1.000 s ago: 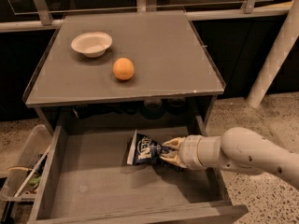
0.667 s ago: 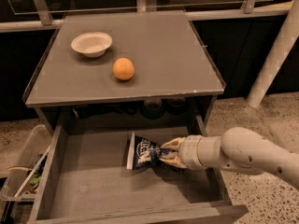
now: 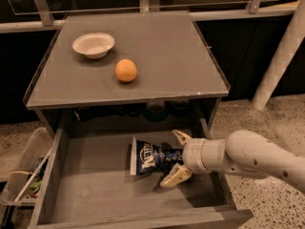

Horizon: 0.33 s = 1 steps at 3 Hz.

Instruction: Place blue chip bag into top drawer

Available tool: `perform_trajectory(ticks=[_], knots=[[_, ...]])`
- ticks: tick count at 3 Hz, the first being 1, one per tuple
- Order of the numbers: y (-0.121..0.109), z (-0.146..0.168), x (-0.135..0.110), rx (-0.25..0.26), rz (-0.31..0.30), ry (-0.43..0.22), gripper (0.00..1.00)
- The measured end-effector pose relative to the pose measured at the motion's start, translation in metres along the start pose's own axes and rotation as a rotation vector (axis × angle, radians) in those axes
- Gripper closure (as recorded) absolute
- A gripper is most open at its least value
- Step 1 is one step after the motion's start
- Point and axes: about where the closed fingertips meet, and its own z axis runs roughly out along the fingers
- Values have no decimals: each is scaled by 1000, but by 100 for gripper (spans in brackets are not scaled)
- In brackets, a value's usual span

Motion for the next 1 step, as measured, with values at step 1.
perform_trajectory(ticks=[1], knots=[[0,0,0,0,0,0,0]])
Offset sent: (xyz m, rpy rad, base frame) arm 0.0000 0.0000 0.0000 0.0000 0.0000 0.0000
